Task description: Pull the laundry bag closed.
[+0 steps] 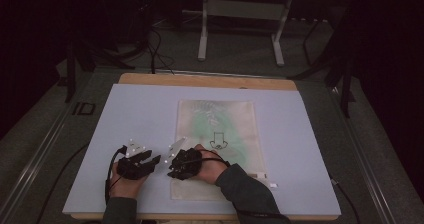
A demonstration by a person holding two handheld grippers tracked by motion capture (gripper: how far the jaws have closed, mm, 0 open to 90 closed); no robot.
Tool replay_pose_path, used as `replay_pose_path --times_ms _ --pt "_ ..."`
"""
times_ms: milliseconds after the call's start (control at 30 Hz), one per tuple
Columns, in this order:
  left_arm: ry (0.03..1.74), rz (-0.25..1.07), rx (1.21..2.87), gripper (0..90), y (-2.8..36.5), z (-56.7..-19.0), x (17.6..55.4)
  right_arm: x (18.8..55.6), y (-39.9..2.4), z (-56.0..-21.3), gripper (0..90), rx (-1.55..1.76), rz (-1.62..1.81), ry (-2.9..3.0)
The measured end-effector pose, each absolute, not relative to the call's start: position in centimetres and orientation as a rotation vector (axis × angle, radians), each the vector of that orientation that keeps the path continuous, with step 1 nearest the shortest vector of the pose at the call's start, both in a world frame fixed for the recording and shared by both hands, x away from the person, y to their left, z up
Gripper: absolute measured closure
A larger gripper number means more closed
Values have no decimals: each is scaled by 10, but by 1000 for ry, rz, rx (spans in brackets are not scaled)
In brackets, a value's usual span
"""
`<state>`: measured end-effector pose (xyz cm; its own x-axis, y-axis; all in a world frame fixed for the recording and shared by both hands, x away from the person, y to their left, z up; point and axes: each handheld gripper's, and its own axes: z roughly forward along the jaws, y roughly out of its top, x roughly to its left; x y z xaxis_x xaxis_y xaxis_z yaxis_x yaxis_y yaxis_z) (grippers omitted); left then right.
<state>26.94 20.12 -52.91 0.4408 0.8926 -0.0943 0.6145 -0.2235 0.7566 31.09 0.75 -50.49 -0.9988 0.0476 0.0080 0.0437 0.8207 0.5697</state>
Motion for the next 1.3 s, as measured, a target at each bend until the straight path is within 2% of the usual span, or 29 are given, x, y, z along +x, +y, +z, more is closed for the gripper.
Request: replay_pose_path --times_ms 600,700,733,833,1300 --pt "1270 472 1941 567 202 -529 269 312 29 -517 743 52 853 3022" --pt "1274 472 1940 567 202 -529 270 312 29 -517 759 60 855 3022" --pt "1276 471 1939 567 202 -529 270 313 28 -517 806 73 854 3015" --pt "1276 472 1939 567 202 -529 270 314 29 -517 809 64 852 3009" --pt "1279 473 1934 567 203 -529 269 309 24 -503 813 64 931 2975"
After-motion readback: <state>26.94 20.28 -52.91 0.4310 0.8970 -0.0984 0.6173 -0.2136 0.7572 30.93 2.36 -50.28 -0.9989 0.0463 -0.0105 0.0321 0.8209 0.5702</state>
